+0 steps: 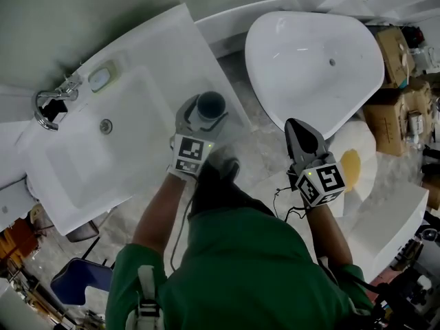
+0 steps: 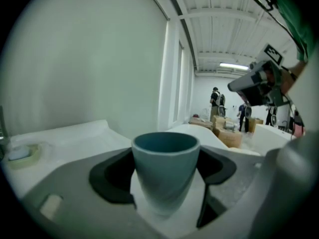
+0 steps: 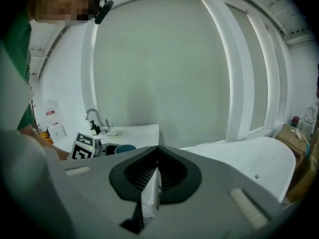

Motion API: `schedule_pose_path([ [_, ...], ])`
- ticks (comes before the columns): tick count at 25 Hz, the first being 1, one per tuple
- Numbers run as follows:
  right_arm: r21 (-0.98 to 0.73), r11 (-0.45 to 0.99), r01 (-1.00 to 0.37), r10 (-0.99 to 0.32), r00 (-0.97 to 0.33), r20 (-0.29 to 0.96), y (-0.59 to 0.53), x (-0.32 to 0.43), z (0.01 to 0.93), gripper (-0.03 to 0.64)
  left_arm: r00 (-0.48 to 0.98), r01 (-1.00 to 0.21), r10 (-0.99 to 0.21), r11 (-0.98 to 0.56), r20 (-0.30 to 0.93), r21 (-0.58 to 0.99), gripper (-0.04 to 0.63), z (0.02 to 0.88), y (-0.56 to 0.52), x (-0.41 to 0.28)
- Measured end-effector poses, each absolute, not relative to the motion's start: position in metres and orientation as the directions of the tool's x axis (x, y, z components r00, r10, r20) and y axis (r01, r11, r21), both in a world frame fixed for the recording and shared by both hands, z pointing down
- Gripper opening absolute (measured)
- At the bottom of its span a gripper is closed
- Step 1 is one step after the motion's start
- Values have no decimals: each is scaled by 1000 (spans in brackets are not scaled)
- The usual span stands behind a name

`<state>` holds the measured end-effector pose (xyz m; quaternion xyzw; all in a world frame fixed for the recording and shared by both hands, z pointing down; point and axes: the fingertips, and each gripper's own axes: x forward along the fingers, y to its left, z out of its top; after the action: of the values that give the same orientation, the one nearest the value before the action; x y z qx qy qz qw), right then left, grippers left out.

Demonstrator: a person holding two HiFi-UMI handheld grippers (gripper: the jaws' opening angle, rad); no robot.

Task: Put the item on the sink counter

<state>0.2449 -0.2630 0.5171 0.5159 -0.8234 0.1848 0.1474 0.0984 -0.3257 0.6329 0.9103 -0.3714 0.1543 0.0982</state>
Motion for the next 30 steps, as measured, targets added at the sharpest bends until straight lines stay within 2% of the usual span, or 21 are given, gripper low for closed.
schedule_pose_path([
  [4,-152,410,-899,-790,-433,433,-265,239,520,-3,680,-699,-645,-713,349,43,380,634,-326,101],
  [13,-161,419,-894,-792,-446,416,-274,227,510,-3,685,-666,-578,-743,445,60,395,641,-313,93],
  [21,-161,426,-890,-799,-453,394,-287,218,496,-3,678,-678,-589,-732,440,66,400,641,-306,83],
  [30,-143,444,-884,-821,-466,329,-307,195,459,-3,664,-689,-594,-722,455,63,400,606,-283,22],
])
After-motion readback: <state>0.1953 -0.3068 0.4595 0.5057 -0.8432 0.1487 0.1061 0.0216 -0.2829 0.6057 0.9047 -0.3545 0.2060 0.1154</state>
